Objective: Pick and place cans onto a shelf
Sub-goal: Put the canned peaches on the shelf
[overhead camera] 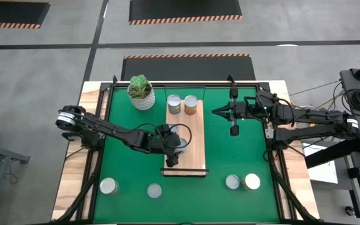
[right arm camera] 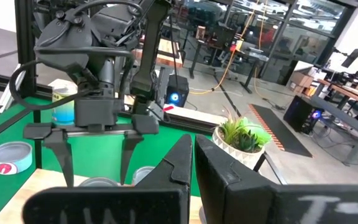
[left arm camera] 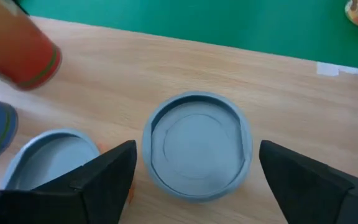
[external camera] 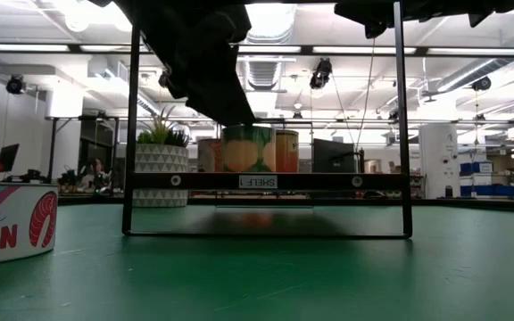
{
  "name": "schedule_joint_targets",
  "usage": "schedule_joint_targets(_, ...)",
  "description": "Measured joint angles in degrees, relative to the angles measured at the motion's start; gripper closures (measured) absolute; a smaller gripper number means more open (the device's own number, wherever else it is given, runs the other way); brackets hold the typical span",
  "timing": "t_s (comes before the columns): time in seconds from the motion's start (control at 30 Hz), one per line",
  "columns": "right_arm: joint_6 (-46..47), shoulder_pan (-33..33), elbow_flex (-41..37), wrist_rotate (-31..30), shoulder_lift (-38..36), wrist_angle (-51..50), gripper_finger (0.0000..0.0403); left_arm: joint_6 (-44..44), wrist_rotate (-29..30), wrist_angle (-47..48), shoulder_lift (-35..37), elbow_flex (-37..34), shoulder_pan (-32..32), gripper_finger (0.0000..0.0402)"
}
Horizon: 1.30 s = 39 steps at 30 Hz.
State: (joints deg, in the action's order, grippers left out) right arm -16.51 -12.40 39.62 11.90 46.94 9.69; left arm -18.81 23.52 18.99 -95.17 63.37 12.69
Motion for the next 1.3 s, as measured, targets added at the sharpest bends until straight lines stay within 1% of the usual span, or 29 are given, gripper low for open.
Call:
schedule_joint_targets(0.2, 1.9, 0.0, 0.0, 0.02, 0.0, 0.02, 0.0394, 5.72, -0.03, 0.01, 0.8, 0.0, 0.52, 0.0073)
schedule_joint_targets(0.37, 6.05, 0.04, 0.77, 0.06, 0.92, 0.04, 0.0394, 11.49, 0.61, 2.07, 4.48, -0.02, 1.22, 0.0077)
schedule_joint_targets(0.5, 9.92, 0.15, 3.02, 0.08, 5.0, -0.44, 0.0394, 17.95, 7.85, 4.35, 9.63, -1.1, 3.64, 0.0093)
schedule_joint_targets(0.57, 11.18, 0.15, 4.5, 0.09, 8.34, -2.16, 0.0394, 20.9, 10.04, 3.62, 13.15, -2.7, 4.51, 0.0106)
schedule_joint_targets(0.63, 12.35, 0.15, 6.71, 0.06, 12.07, -4.22, 0.0394, 23.21, 10.27, 0.98, 16.75, -4.84, 4.56, 0.0123)
schedule_joint_targets(0.73, 13.46, 0.36, 11.12, 0.01, 17.52, -8.01, 0.0394, 28.33, 10.52, -6.93, 22.17, -9.81, 4.44, 0.0156)
schedule_joint_targets(0.87, 13.53, 1.13, 18.04, 0.04, 24.63, -12.51, 0.0394, 37.14, 10.78, -18.09, 29.24, -17.13, 4.11, 0.021)
schedule_joint_targets(0.93, 14.02, 1.85, 21.89, 0.02, 27.67, -15.86, 0.0394, 40.1, 11.93, -23.38, 32.52, -20.32, 3.93, 0.0241)
schedule_joint_targets(1.0, 14.86, 3.03, 26.05, 0.04, 30.49, -20.33, 0.0394, 41.25, 13.37, -27.2, 35.67, -23.12, 3.91, 0.0272)
schedule_joint_targets(1.07, 15.7, 4.32, 29.7, 0.08, 33.01, -25.23, 0.0394, 40.75, 13.56, -29.73, 38.3, -25.73, 3.78, 0.0303)
schedule_joint_targets(1.2, 18.89, 7.35, 34.37, 0.09, 38.39, -31.56, 0.0394, 39.93, 13.52, -33.6, 41.87, -30.49, 3.8, 0.0354)
schedule_joint_targets(1.3, 20.91, 8.92, 37.08, 0.13, 41.74, -36.44, 0.0394, 44.05, 13.54, -38.41, 43.43, -31.91, 3.8, 0.038)
